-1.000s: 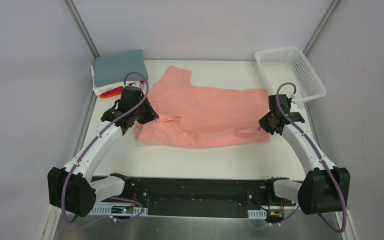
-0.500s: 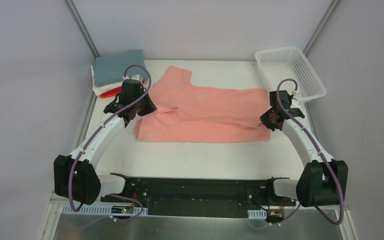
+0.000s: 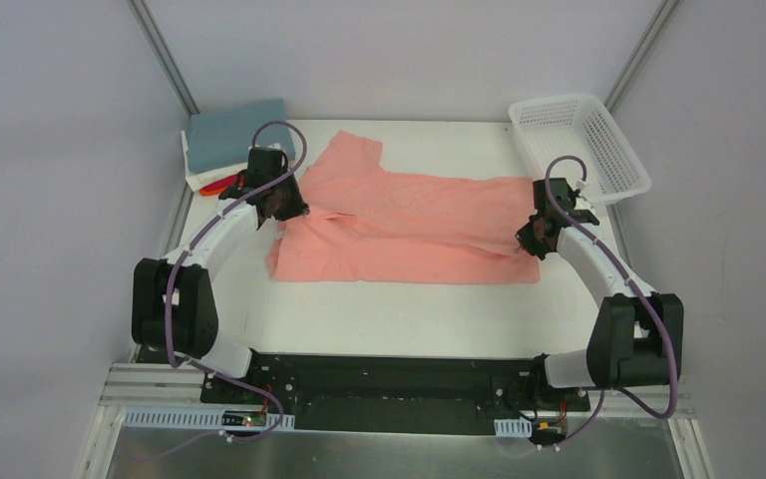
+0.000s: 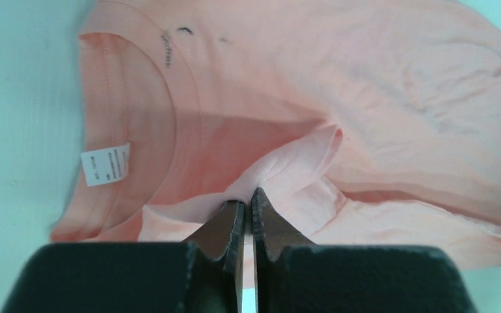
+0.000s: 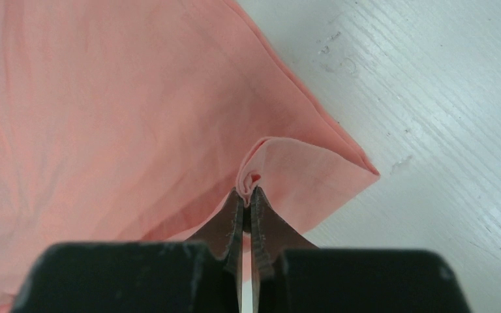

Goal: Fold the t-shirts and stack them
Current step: Fold the flattened tshirt in 1/3 of the way, then grab the side of the flattened tshirt furthest away from the robot with both arms

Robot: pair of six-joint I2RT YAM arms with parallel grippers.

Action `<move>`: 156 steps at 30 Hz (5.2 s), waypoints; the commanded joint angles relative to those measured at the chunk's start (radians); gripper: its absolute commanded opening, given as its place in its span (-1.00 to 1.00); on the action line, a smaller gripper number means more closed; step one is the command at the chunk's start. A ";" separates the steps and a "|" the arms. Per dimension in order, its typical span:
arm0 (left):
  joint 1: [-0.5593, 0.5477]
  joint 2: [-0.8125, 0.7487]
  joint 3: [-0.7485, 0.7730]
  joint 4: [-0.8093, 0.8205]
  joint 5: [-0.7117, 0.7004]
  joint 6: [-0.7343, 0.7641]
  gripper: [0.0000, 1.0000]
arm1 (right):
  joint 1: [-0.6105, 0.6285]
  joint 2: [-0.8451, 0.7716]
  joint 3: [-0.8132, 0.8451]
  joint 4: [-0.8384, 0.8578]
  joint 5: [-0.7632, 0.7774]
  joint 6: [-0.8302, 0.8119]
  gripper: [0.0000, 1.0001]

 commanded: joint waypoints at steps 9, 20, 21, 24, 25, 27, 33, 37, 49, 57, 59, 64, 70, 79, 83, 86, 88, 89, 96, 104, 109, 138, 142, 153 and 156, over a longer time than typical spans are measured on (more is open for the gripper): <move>0.086 0.318 0.299 -0.079 -0.021 -0.058 0.87 | -0.011 0.041 0.084 0.068 0.008 0.028 0.33; 0.036 0.072 0.075 -0.079 0.087 -0.117 0.98 | 0.047 -0.155 -0.083 0.165 -0.173 -0.071 0.99; 0.024 0.079 0.063 -0.072 0.096 -0.118 0.98 | 0.055 -0.131 -0.080 0.175 -0.195 -0.084 0.99; 0.009 0.126 0.045 -0.059 0.131 -0.124 0.98 | 0.076 -0.032 -0.043 0.192 -0.216 -0.126 0.99; 0.009 0.144 0.039 -0.058 0.141 -0.127 0.98 | 0.078 0.007 -0.029 0.195 -0.220 -0.128 0.99; 0.009 0.166 0.019 -0.051 0.140 -0.133 0.98 | 0.081 0.070 -0.010 0.201 -0.227 -0.123 0.99; 0.010 0.197 -0.094 -0.036 0.120 -0.135 0.98 | 0.083 0.156 -0.041 0.173 -0.177 -0.091 0.99; 0.008 0.171 -0.216 -0.036 0.099 -0.161 0.98 | 0.082 0.135 -0.119 0.144 -0.193 -0.068 0.99; 0.008 -0.351 -0.596 -0.216 0.013 -0.298 0.98 | 0.094 -0.260 -0.422 -0.046 -0.320 0.003 0.99; 0.006 -0.623 -0.679 -0.272 0.065 -0.340 0.98 | 0.107 -0.463 -0.471 -0.191 -0.360 0.031 0.99; 0.007 -0.642 -0.687 -0.279 0.064 -0.352 0.98 | 0.106 -0.467 -0.470 -0.189 -0.377 0.039 0.99; 0.008 -0.618 -0.655 -0.284 -0.006 -0.349 0.98 | 0.110 -0.488 -0.460 -0.232 -0.351 0.081 0.99; 0.006 -0.598 -0.538 -0.289 0.023 -0.320 0.98 | 0.109 -0.552 -0.383 -0.222 -0.300 0.064 0.99; -0.010 -0.371 -0.094 -0.283 -0.005 -0.166 0.98 | 0.107 -0.544 -0.194 0.032 0.006 -0.112 0.99; -0.011 -0.089 0.182 -0.294 -0.014 -0.064 0.98 | 0.106 -0.408 -0.119 0.129 0.011 -0.185 0.99; -0.009 0.127 0.396 -0.307 -0.050 -0.002 0.98 | 0.104 -0.231 -0.010 0.110 0.056 -0.234 0.99; -0.009 0.271 0.547 -0.349 -0.052 0.045 0.98 | 0.098 -0.131 0.065 0.065 0.102 -0.206 0.99; -0.007 0.341 0.618 -0.355 -0.050 0.066 0.98 | 0.091 -0.088 0.104 0.050 0.107 -0.196 0.99; -0.006 0.786 1.072 -0.427 -0.087 0.154 0.93 | 0.060 0.060 0.172 0.085 0.037 -0.174 0.99; -0.007 0.993 1.246 -0.432 -0.084 0.157 0.60 | 0.042 0.112 0.175 0.080 0.032 -0.176 0.99; -0.013 1.008 1.211 -0.434 -0.093 0.172 0.34 | 0.034 0.127 0.173 0.081 0.023 -0.177 0.99; -0.084 1.071 1.225 -0.463 -0.314 0.195 -0.17 | 0.024 0.157 0.166 0.079 -0.020 -0.177 0.99; -0.079 1.076 1.257 -0.463 -0.316 0.206 -0.24 | 0.024 0.164 0.177 0.076 -0.014 -0.175 0.99; -0.073 1.072 1.278 -0.462 -0.225 0.201 -1.00 | 0.026 0.293 0.253 0.148 0.115 -0.147 0.75; -0.073 1.056 1.267 -0.461 -0.230 0.202 -1.00 | 0.028 0.373 0.305 0.146 0.168 -0.128 0.61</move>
